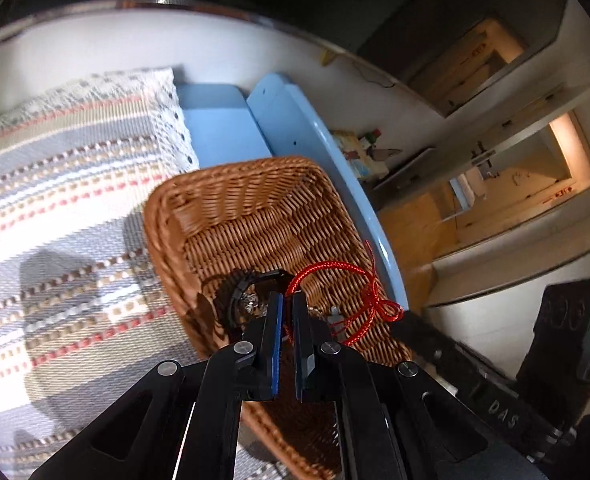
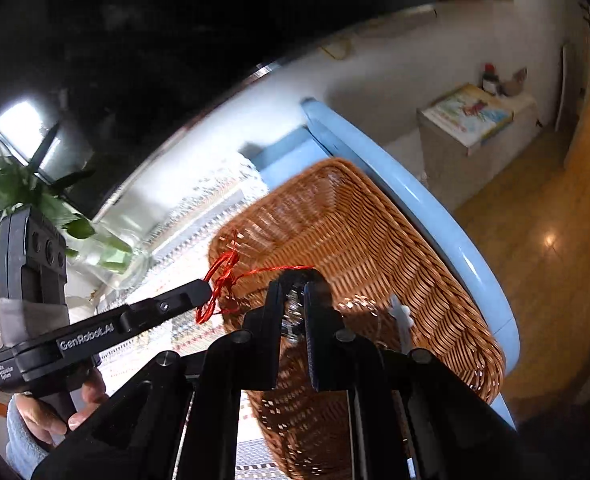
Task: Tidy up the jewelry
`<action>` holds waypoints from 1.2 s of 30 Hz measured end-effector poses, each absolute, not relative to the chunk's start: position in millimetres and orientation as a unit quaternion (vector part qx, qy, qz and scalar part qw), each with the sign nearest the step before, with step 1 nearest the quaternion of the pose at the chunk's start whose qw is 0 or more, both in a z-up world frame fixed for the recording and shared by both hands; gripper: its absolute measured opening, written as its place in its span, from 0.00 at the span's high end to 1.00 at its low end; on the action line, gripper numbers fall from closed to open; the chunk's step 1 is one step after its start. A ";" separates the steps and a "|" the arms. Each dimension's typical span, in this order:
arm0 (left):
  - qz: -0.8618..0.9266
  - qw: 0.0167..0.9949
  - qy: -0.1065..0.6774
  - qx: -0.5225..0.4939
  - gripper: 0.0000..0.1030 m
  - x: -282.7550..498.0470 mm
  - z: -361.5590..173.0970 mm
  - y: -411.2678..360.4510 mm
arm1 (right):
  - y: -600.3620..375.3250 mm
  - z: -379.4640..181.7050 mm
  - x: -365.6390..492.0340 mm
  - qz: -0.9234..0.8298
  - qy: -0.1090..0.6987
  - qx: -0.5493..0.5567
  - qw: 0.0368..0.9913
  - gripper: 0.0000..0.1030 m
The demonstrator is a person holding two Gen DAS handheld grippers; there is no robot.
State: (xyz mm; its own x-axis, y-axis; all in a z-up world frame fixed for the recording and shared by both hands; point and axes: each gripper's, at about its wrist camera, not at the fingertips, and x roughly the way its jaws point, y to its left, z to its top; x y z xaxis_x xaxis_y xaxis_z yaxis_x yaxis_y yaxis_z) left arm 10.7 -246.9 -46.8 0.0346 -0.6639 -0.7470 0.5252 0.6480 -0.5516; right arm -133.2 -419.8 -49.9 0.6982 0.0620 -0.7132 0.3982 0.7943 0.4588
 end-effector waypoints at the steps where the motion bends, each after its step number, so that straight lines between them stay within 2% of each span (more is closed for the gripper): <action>1: -0.414 0.714 0.561 -0.066 0.96 12.1 -49.5 -249.2 | -421.5 -52.7 -133.4 -0.097 0.380 0.305 0.868 0.89; 14: -0.403 0.702 0.582 -0.075 0.96 36.5 -74.6 -271.0 | -436.9 -76.6 -129.9 -0.108 0.404 0.311 0.853 0.89; 18: -0.424 0.706 0.560 -0.091 0.96 44.1 -58.9 -250.7 | -435.4 -79.0 -132.0 -0.102 0.408 0.319 0.849 0.88; 21: -0.431 0.721 0.535 -0.088 0.96 48.4 -37.6 -218.8 | -414.1 -76.2 -132.2 -0.037 0.404 0.326 0.854 0.82; 22: -0.432 0.726 0.527 -0.090 0.96 49.0 -31.4 -208.4 | -403.3 -75.8 -131.7 -0.007 0.403 0.324 0.856 0.77; 23: -0.433 0.732 0.518 -0.098 0.96 50.2 -24.3 -192.9 | -389.8 -75.9 -130.2 0.026 0.404 0.319 0.857 0.63; 24: -0.433 0.736 0.509 -0.111 0.96 51.2 -17.5 -176.2 | -371.8 -76.8 -127.7 0.062 0.409 0.308 0.856 0.57; 25: -0.431 0.740 0.500 -0.127 0.96 52.1 -9.9 -155.9 | -352.2 -78.9 -124.3 0.094 0.419 0.294 0.854 0.46; 26: -0.428 0.744 0.494 -0.137 0.96 51.7 -5.6 -141.9 | -329.6 -82.1 -120.0 0.126 0.431 0.273 0.851 0.42; 31: -0.390 0.775 0.455 -0.200 0.96 37.1 19.8 -45.0 | -248.7 -102.7 -97.2 0.191 0.487 0.175 0.834 0.42; 36: -0.344 0.795 0.445 -0.226 0.96 13.9 21.0 23.7 | -204.4 -134.1 -68.4 0.152 0.528 0.089 0.831 0.44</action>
